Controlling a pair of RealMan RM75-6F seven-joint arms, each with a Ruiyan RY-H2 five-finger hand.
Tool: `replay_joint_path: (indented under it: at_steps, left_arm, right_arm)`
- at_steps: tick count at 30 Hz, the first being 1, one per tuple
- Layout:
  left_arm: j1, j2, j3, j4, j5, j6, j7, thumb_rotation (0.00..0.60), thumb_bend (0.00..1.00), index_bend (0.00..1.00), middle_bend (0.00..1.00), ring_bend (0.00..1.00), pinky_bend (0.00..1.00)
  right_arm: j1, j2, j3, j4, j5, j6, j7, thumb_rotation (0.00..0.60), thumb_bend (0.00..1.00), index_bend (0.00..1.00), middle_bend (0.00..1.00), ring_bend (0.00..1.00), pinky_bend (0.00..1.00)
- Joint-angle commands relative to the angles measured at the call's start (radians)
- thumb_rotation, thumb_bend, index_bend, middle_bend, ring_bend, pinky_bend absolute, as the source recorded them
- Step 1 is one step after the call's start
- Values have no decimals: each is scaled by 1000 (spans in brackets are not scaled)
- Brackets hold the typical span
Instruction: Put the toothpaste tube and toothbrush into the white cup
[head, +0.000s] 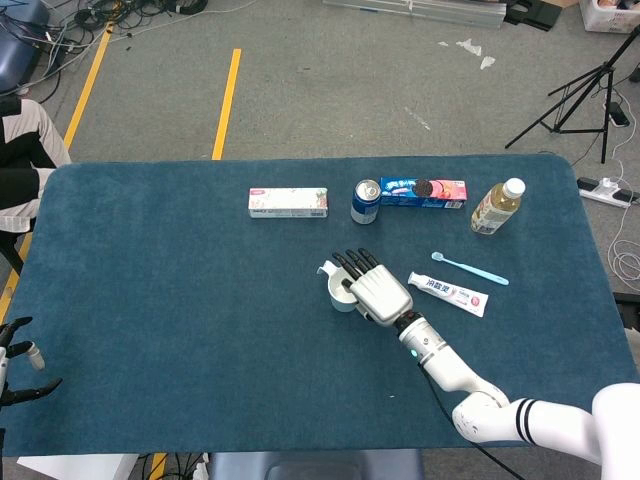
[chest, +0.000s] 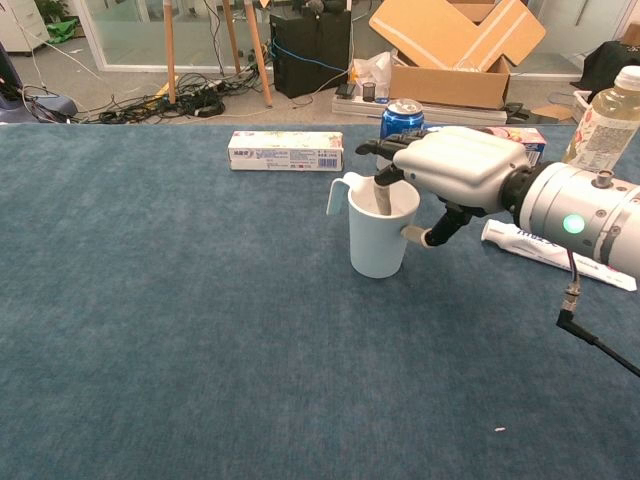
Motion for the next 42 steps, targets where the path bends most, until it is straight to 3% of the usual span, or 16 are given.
replay_joint_path:
  at_steps: [1,16,26,42]
  left_arm:
    - [0,0,0,0,0,1,0,600,0,619,152,115,132]
    - [-1,-1,0,2,-5,-6,5,600,0,619,152,115,154]
    - [-3,-6,-1,7,-12,-11,12,600,0,619,152,115,154]
    - [-5,-14,0,9,-14,-12,29,600,0,620,152,115,154]
  right_arm:
    - [1,-2,-4,5,0,3,2,600,306,477,0,0,112]
    - [-16,20,-30,2,-21,48,8,600,316,603,0,0,112]
    - [-42,50,-53,-3,-51,86,27,600,316,636,0,0,112]
    - [-185,186,-182,-56,-261,300,113,600,315,644,0,0,112]
